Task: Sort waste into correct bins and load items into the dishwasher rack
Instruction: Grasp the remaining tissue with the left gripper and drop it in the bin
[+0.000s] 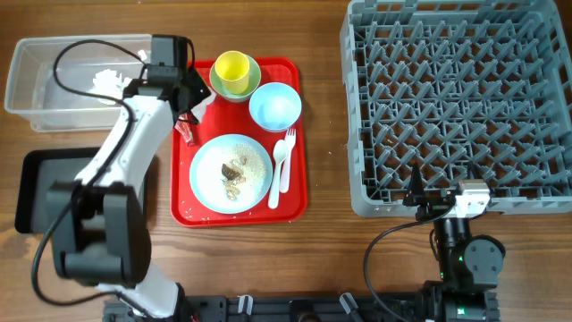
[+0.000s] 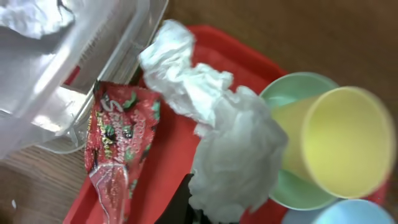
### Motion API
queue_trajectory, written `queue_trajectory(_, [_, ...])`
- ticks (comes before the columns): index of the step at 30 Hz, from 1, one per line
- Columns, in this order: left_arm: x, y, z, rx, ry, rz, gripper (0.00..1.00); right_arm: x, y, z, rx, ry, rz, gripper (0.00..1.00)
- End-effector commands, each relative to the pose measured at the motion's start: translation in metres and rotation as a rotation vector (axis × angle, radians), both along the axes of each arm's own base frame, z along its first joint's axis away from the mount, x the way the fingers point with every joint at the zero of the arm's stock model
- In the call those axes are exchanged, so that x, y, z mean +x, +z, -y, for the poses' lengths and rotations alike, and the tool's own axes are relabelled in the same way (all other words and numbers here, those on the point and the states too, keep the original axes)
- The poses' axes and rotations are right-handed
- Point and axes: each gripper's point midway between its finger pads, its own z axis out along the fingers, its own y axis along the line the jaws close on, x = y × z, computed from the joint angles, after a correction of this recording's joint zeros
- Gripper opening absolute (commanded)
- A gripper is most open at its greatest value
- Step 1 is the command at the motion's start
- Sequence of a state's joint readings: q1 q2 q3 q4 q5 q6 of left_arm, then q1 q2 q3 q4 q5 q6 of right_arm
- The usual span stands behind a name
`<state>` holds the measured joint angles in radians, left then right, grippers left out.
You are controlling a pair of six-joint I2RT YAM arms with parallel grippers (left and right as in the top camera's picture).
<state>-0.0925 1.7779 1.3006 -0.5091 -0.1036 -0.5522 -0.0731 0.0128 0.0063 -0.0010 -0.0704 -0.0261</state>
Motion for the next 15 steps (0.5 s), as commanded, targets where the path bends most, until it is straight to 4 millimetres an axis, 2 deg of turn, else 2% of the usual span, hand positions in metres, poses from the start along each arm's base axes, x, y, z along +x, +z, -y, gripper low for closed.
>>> queue_trajectory(1, [0.000,0.055,-0.001,-0.077,0.075,0.134,0.04,0.000,0.001,0.002,0.002,-0.012,0.006,1.00])
queue_trajectory(4, [-0.001,0.089,-0.007,-0.097,0.097,0.224,0.04,0.000,0.001,0.002,0.002,-0.012,0.006,1.00])
queue_trajectory(8, [0.003,0.118,-0.010,-0.099,0.104,0.320,0.04,0.000,0.001,0.002,0.002,-0.012,0.006,1.00])
queue_trajectory(11, [0.010,0.136,-0.040,-0.057,0.192,0.403,0.04,0.000,0.001,0.002,0.003,-0.012,0.006,1.00])
queue_trajectory(13, [0.010,0.141,-0.075,-0.047,0.321,0.437,0.04,0.000,0.001,0.002,0.002,-0.012,0.006,1.00])
queue_trajectory(15, [0.004,0.139,-0.122,-0.020,0.488,0.456,0.04,0.000,0.001,0.002,0.002,-0.012,0.006,1.00])
